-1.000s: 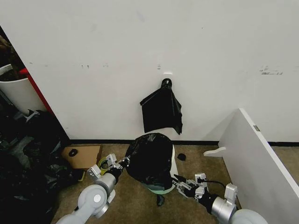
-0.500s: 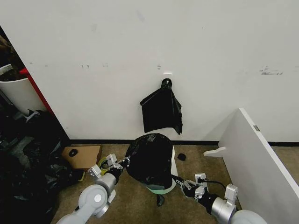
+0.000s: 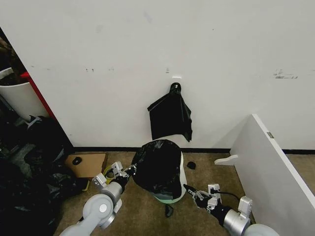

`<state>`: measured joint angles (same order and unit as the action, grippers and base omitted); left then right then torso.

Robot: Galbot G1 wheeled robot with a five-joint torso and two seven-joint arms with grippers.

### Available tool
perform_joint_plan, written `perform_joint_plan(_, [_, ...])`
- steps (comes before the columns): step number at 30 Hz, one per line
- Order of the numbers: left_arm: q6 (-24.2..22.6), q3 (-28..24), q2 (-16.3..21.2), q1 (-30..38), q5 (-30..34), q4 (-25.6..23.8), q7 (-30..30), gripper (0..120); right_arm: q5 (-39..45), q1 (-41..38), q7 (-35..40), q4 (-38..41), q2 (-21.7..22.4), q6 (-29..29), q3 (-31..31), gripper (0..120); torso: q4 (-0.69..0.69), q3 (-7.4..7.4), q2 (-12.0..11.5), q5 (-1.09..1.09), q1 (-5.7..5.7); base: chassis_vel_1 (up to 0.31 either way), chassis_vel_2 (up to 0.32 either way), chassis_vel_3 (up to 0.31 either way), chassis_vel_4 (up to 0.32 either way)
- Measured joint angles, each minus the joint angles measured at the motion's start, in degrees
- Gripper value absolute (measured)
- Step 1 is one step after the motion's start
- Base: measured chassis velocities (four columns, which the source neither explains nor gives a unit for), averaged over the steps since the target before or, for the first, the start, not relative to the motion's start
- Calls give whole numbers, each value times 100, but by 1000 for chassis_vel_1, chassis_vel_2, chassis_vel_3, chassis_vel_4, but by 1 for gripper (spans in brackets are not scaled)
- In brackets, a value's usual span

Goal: Place the garbage bag over the trash bin.

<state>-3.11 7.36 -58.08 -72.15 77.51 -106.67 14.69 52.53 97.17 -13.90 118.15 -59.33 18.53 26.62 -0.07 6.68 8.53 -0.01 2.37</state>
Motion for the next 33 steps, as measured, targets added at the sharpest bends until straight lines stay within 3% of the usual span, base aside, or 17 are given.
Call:
perform_joint_plan(4, [0,0,3,8,2,4,0,5,40,74,-112,38,3,20,90,0,0,0,0,0,0,0,0,0,0])
perform_joint_plan(12, [-13,2,18,18,7,37,-26,5,-370,302,-1095,140,73,-357,226,29,-1,0,0,-1,0,0,0,0,0])
perform_joint_plan(16, [-26,2,20,-13,8,-4,-34,5,-604,199,-1200,57,98,-506,84,45,0,0,0,0,0,0,0,0,0])
perform_joint_plan(18, [-28,1,20,-17,8,-13,-35,5,-624,181,-1203,47,101,-517,58,47,0,0,0,0,0,0,0,0,0])
perform_joint_plan(21, [-34,-4,34,-45,8,-55,-49,5,-660,41,-1152,-33,104,-530,-81,63,0,0,0,0,0,0,0,0,0])
perform_joint_plan(29, [-35,-10,31,-57,1,-72,-52,5,-568,-13,-1083,-81,109,-524,-150,43,0,0,0,-1,0,0,0,0,0])
perform_joint_plan(33, [-35,-21,18,-45,-6,-51,-52,5,-523,19,-1098,-109,103,-574,-186,21,0,0,0,-1,0,0,0,0,0])
